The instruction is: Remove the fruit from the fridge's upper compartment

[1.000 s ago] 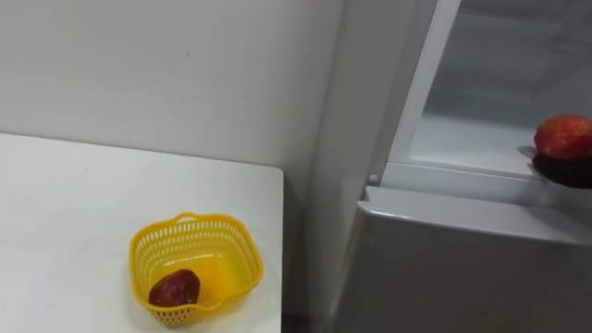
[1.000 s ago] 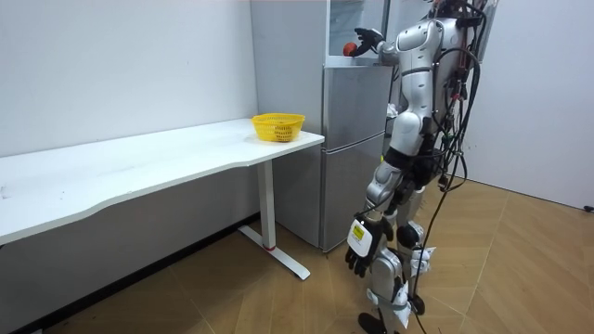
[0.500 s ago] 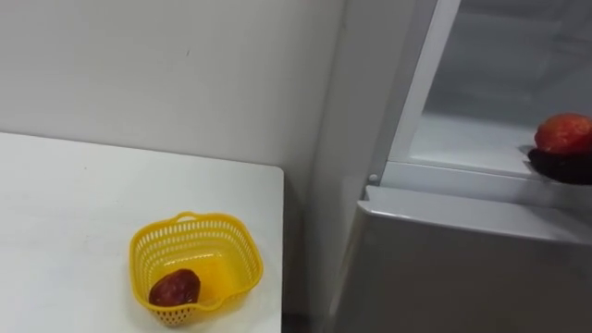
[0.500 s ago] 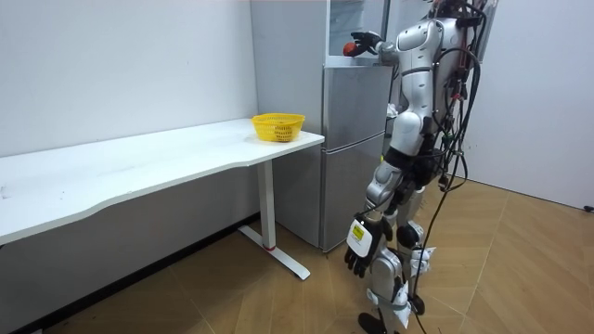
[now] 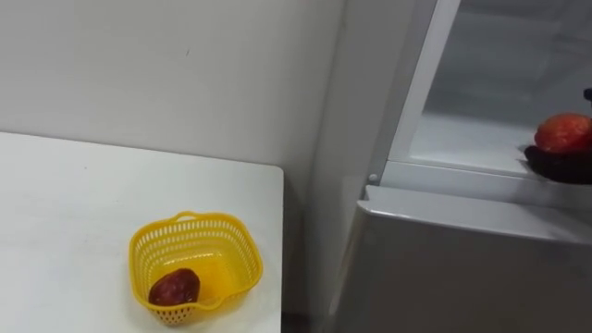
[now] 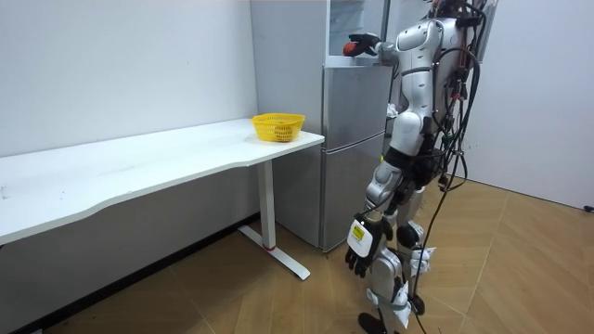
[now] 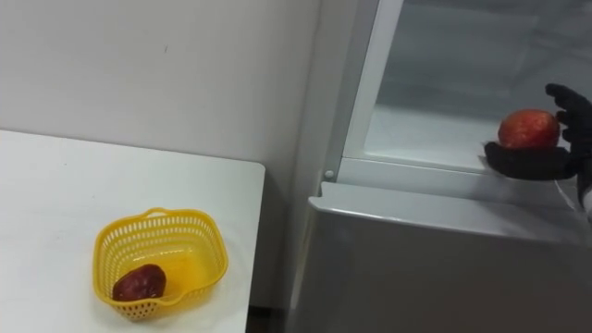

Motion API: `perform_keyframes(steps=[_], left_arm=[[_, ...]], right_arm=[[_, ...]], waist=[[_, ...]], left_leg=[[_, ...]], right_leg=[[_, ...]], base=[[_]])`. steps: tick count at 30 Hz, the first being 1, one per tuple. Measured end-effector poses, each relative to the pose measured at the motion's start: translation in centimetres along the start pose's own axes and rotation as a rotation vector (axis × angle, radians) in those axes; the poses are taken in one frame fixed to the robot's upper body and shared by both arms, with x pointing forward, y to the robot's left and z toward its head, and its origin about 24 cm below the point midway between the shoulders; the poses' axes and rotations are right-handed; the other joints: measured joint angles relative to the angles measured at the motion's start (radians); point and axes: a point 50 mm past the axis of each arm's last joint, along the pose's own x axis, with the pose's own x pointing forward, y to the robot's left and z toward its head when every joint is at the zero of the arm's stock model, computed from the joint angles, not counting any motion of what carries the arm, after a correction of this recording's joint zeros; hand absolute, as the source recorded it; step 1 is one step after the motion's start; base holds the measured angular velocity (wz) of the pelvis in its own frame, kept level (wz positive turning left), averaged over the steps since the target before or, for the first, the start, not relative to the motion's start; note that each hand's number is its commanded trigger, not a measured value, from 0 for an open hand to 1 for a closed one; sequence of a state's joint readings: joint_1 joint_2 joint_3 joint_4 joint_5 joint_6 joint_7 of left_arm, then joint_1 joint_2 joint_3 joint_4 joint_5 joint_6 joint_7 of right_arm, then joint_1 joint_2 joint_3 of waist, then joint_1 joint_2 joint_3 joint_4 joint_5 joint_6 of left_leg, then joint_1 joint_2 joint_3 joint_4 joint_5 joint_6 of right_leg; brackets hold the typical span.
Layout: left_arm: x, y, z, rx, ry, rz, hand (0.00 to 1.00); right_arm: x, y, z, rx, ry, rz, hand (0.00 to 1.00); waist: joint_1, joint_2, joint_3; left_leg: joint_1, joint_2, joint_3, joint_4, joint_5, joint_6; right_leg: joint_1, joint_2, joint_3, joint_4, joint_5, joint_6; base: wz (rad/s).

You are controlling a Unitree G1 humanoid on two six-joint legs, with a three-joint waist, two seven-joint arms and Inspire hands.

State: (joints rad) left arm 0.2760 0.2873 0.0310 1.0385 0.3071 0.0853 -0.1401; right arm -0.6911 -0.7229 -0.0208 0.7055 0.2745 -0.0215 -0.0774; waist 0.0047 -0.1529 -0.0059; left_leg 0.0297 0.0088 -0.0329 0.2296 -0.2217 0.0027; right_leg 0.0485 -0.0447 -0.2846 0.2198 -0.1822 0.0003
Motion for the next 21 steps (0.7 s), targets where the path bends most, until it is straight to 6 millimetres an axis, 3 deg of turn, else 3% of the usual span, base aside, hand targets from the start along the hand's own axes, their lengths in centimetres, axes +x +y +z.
perform_keyframes(steps=[21], left_arm=[[-0.02,0.03,-0.21,-0.005,0.006,0.000,0.00]], right_arm=[[0.29,0.01,0.42,0.001,-0.004,0.019,1.00]], waist=[[0.004,-0.002,0.0003]], left_leg=[[-0.002,-0.001,-0.008,0.002,0.000,0.000]], right_leg=[[0.002,-0.002,-0.012,0.000,0.000,0.000]], base=[[0.00]])
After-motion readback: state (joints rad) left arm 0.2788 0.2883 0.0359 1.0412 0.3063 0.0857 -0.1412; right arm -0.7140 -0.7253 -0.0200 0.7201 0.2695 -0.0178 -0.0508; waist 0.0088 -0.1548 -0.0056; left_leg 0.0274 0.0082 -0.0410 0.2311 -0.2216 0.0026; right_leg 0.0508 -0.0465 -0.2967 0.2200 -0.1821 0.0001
